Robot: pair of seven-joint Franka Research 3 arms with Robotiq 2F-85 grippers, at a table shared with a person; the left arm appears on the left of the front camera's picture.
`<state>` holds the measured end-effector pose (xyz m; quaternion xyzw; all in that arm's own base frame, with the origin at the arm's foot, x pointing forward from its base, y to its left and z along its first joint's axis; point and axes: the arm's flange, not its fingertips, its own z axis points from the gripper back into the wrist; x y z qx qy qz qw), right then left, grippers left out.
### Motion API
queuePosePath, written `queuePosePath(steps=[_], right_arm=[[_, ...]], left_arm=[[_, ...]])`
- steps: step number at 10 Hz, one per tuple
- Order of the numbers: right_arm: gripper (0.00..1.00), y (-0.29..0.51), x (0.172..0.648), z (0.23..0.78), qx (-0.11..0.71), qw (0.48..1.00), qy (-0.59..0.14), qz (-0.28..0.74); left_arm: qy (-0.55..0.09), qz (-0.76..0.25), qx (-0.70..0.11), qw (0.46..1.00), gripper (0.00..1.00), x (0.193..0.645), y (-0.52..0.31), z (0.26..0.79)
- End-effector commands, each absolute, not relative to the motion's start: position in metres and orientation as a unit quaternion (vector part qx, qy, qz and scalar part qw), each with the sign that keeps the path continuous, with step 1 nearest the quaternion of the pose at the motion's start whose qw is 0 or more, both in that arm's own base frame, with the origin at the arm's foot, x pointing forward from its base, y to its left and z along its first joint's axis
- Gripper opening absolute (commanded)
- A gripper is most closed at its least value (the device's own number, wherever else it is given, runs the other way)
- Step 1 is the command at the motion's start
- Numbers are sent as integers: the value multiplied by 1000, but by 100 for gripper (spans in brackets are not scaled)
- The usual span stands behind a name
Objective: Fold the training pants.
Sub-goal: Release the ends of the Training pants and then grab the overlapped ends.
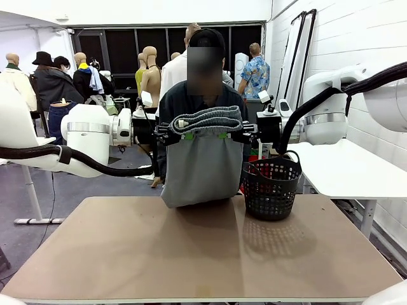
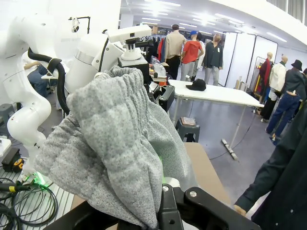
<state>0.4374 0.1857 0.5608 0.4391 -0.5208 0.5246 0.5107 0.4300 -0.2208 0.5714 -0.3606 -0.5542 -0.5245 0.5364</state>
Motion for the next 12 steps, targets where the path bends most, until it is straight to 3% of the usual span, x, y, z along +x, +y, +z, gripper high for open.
queuePosePath(steps=[1,12], right_arm=[[0,187,436,563,438,506,-524,526],[0,187,436,563,438,506,-524,526]], left_arm=[[-559,-517,-364,537,0,429,-220,574],[-559,-517,-364,537,0,429,-220,574]])
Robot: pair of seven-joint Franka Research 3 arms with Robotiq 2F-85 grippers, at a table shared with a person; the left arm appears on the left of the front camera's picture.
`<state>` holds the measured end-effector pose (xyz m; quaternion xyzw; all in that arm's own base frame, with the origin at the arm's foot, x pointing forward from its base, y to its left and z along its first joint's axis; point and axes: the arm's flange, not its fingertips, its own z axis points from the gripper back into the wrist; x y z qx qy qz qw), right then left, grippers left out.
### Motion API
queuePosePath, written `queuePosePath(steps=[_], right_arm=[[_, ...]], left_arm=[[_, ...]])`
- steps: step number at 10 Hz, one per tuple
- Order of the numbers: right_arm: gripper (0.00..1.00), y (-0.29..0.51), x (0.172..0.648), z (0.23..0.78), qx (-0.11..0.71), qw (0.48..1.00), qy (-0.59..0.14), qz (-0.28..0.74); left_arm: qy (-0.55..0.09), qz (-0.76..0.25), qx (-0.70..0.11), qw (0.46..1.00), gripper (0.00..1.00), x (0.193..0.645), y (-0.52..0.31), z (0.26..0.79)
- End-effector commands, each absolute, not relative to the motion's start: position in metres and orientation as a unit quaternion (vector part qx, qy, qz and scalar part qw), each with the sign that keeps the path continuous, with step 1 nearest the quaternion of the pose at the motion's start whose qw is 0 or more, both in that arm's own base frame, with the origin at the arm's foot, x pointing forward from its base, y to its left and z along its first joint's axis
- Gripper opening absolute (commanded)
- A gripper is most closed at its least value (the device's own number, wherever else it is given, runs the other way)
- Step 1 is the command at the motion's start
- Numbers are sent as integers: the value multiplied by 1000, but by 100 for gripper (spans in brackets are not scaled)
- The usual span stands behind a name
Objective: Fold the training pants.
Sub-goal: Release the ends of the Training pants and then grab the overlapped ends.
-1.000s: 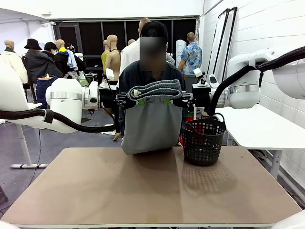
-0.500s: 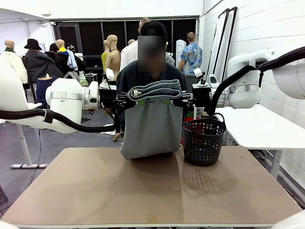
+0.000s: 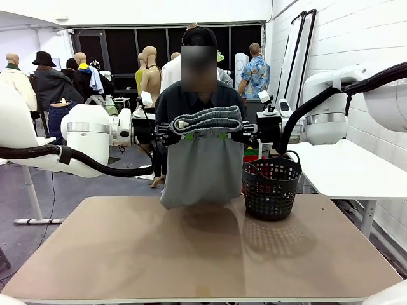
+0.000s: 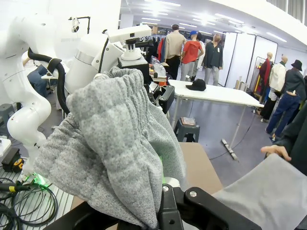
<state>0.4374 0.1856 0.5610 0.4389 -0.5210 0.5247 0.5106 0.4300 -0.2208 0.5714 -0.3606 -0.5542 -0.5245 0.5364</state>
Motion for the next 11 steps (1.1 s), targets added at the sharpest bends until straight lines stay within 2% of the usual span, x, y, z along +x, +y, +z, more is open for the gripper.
queuePosePath(steps=[1,11], right_arm=[[0,187,436,563,438,506,-524,526],[0,187,436,563,438,506,-524,526]], left_arm=[[-559,-517,-364,537,0,429,-220,574],[-559,-517,-364,537,0,429,-220,574]])
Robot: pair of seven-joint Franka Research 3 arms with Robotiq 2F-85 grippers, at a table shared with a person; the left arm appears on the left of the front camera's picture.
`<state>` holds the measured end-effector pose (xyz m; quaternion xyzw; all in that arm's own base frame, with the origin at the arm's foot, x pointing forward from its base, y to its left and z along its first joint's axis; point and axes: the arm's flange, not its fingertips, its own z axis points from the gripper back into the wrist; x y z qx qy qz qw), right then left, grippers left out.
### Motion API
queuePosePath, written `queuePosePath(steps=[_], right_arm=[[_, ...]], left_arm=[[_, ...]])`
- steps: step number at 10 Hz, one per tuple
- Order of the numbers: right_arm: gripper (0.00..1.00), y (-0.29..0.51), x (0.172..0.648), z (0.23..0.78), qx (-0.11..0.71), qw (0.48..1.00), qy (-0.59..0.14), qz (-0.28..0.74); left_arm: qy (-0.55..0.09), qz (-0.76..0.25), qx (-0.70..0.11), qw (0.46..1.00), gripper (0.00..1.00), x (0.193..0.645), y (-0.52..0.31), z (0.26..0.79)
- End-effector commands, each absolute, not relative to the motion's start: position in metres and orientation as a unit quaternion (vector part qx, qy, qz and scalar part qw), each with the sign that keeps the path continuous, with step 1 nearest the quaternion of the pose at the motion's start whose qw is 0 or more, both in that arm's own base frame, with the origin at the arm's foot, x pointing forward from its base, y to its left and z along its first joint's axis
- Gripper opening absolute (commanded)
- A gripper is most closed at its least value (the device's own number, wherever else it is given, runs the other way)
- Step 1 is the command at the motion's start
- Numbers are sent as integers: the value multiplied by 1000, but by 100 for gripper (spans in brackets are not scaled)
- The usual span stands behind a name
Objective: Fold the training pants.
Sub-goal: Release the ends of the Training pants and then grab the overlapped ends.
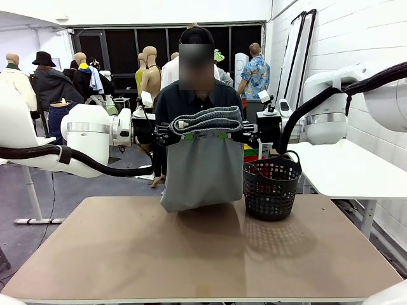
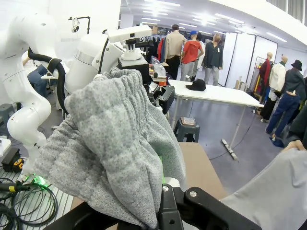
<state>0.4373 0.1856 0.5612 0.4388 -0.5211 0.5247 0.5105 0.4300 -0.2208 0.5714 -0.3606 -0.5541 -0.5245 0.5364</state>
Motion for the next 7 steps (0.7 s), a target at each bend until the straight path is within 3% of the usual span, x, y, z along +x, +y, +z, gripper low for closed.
queuePosePath(steps=[1,7], right_arm=[[0,187,436,563,438,506,-524,526],[0,187,436,563,438,506,-524,526]], left_arm=[[-559,-517,-364,537,0,429,-220,574],[-559,-517,-364,537,0,429,-220,574]])
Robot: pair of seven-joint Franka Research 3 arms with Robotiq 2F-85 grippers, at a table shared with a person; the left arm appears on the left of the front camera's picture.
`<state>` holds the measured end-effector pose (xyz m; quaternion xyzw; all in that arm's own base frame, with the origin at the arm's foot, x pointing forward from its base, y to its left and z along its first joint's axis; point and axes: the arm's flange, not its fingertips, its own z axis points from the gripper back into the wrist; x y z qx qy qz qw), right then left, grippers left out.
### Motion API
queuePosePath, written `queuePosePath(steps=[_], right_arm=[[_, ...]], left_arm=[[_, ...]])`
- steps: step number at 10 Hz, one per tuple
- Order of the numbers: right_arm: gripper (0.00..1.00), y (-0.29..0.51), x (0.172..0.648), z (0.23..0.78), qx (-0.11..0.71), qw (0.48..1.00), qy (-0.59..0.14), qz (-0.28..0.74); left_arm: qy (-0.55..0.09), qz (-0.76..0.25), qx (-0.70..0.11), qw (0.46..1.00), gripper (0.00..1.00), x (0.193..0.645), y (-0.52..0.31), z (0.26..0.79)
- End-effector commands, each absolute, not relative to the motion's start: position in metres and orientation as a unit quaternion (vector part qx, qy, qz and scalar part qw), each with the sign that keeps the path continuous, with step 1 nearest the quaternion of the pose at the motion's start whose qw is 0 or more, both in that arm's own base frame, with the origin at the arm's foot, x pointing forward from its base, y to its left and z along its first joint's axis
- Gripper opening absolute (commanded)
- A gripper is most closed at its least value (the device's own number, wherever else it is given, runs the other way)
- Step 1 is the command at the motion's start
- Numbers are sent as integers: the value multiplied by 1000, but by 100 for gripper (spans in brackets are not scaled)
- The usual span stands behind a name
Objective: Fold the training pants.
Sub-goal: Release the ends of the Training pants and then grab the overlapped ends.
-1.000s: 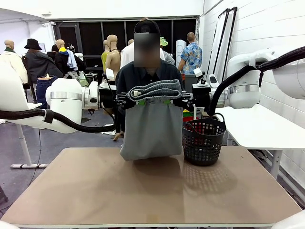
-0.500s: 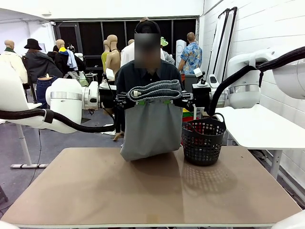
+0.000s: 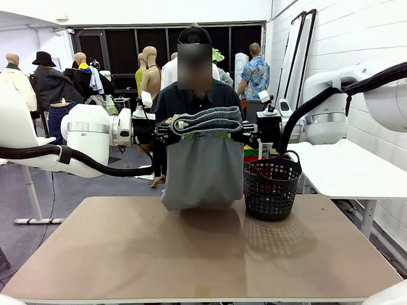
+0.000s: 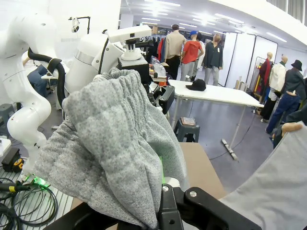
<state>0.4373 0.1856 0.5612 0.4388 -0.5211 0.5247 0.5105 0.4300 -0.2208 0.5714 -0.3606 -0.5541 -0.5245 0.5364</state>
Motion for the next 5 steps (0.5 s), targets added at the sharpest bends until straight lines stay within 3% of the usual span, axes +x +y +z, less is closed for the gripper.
queuePosePath(steps=[1,5], right_arm=[[0,187,436,563,438,506,-524,526],[0,187,436,563,438,506,-524,526]], left_arm=[[-559,-517,-364,537,0,429,-220,574],[-559,-517,-364,537,0,429,-220,574]])
